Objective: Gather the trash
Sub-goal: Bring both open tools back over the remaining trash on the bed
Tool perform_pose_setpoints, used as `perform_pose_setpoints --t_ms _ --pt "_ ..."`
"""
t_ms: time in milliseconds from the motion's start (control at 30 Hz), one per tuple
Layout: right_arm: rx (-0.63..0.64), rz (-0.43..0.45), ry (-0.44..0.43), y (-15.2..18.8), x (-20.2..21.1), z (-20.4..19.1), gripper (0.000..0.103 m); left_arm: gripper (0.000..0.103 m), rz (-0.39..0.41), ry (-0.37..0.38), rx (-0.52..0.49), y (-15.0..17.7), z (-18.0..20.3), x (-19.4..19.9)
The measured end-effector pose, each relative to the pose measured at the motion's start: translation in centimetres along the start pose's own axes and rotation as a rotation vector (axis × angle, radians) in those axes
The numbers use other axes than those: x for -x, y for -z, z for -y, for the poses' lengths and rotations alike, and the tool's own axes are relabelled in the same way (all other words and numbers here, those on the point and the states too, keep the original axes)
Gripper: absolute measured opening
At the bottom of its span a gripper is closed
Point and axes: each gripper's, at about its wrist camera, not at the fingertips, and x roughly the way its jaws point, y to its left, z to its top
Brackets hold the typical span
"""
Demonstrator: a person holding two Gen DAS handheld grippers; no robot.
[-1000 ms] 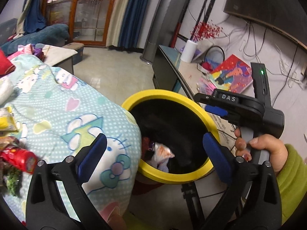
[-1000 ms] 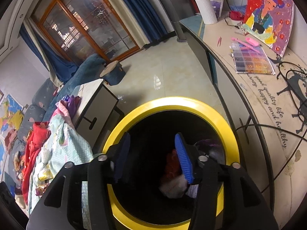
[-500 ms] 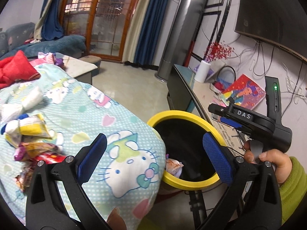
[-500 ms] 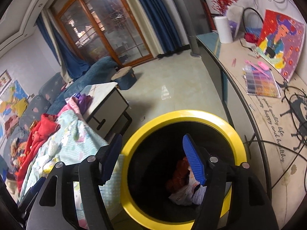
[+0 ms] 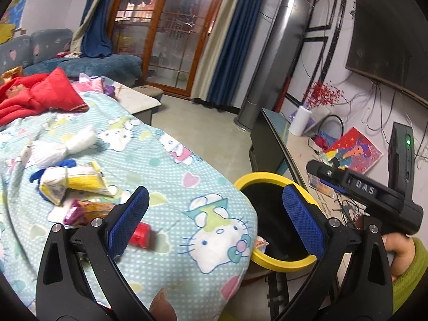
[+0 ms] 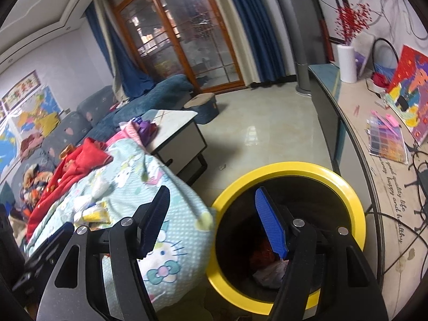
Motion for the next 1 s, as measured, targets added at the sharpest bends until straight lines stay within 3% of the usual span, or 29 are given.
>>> perform_pose_setpoints --t_ms 1000 --pt "0.315 -0.054 -0.182 4.4 -0.2 -11.0 0.064 0.092 0.130 -0.163 0.163 -1.6 -8.4 4.3"
